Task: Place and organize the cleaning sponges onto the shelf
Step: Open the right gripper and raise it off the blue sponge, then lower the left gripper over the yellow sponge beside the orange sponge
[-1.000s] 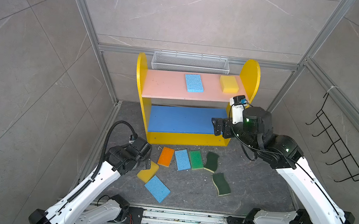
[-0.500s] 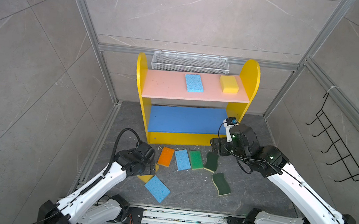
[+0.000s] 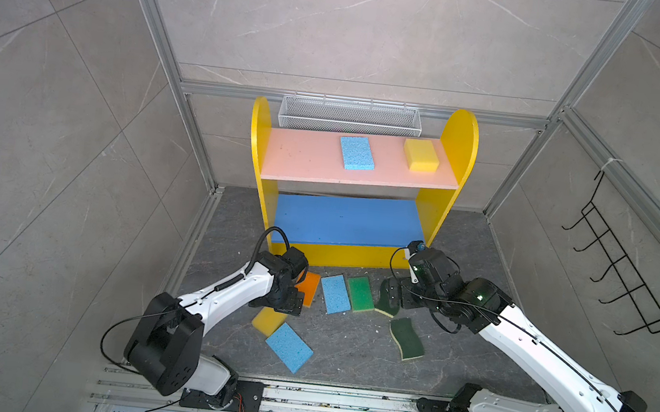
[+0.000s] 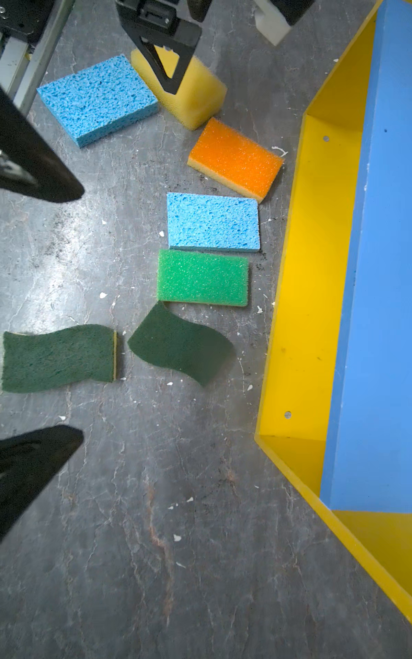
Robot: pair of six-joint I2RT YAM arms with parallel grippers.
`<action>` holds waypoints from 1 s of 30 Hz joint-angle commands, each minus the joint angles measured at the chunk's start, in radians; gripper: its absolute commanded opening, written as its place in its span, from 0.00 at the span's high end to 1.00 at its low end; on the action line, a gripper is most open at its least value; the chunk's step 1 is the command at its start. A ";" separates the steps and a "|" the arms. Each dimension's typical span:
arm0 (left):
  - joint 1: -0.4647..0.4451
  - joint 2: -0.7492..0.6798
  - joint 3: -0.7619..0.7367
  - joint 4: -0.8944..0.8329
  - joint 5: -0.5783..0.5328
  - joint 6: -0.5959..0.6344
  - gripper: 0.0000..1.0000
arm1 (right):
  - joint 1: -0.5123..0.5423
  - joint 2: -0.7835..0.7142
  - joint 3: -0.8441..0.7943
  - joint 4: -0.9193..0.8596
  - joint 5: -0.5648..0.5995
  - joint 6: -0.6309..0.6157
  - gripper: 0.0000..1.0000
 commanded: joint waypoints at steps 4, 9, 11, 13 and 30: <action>0.020 0.042 0.025 -0.034 0.026 0.035 0.00 | -0.004 -0.006 -0.019 0.002 -0.043 0.000 0.01; 0.072 0.070 0.026 -0.027 0.071 0.056 0.00 | -0.006 -0.011 -0.045 0.016 -0.060 0.000 0.01; 0.088 0.088 0.037 -0.028 0.070 0.063 0.00 | -0.006 -0.013 -0.050 0.016 -0.059 0.002 0.01; 0.095 0.106 0.052 -0.039 0.050 0.067 0.01 | -0.007 -0.016 -0.053 0.015 -0.059 0.003 0.01; 0.095 0.216 0.077 -0.055 0.055 0.061 0.05 | -0.020 -0.031 -0.077 0.007 -0.063 -0.003 0.01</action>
